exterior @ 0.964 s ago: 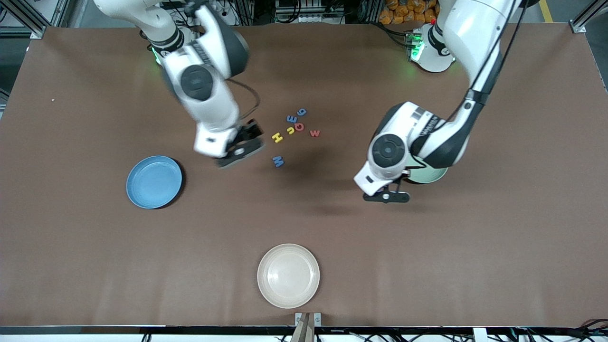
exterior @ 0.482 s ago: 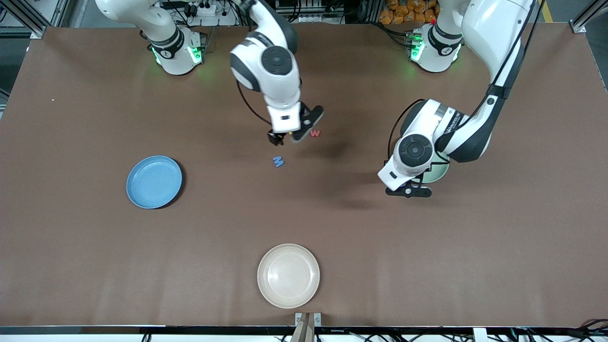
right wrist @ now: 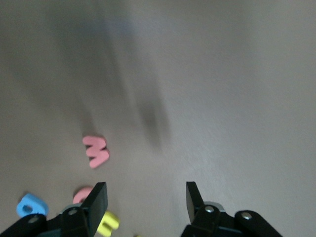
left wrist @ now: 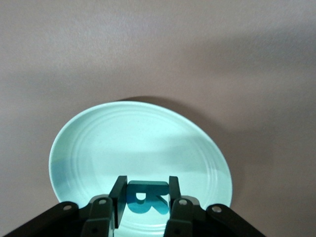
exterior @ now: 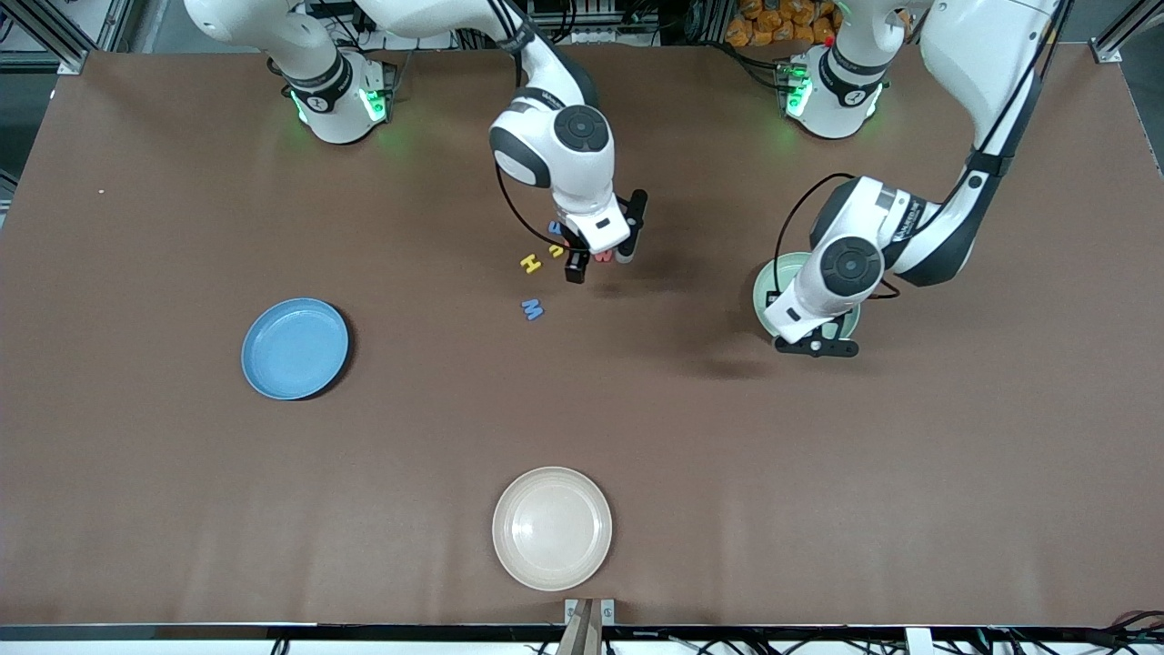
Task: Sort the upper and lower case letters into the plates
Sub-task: 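Release the R onto the green plate while the right gripper grasps M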
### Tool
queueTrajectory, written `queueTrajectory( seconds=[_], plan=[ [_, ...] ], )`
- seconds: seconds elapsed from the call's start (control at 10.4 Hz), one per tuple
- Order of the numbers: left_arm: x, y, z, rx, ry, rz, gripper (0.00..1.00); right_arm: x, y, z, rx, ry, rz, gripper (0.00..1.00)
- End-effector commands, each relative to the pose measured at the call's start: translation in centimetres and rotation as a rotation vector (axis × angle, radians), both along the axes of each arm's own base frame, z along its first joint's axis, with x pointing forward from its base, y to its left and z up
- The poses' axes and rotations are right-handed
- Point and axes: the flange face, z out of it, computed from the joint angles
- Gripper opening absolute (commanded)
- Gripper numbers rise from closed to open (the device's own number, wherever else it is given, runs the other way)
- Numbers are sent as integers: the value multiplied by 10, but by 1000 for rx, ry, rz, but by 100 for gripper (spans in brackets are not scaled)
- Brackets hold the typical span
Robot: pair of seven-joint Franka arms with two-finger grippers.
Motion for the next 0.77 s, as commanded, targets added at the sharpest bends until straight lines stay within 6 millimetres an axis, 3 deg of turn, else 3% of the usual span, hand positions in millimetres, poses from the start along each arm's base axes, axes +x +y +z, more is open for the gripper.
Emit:
queueTrajectory(
  seconds=[0.0, 0.1, 0.19, 0.29, 0.39, 0.67],
  plan=[
    [-25, 17, -4, -22, -23, 3, 0, -9, 21, -20, 11, -4, 62, 70],
    [-32, 20, -10, -23, -14, 5, 8, -16, 25, -23, 11, 7, 68, 70],
    [-33, 19, -12, -28, -17, 2, 22, -24, 30, -25, 14, 17, 78, 70],
    [-34, 19, -13, -28, -18, 4, 58, -33, 34, -29, 12, 29, 93, 69],
    [-34, 19, -14, -29, -16, 4, 100, -42, 38, -29, 10, 35, 113, 69],
    [-29, 17, -10, -33, -26, 7, 100, -46, 35, -45, -30, 18, 155, 68]
  ],
)
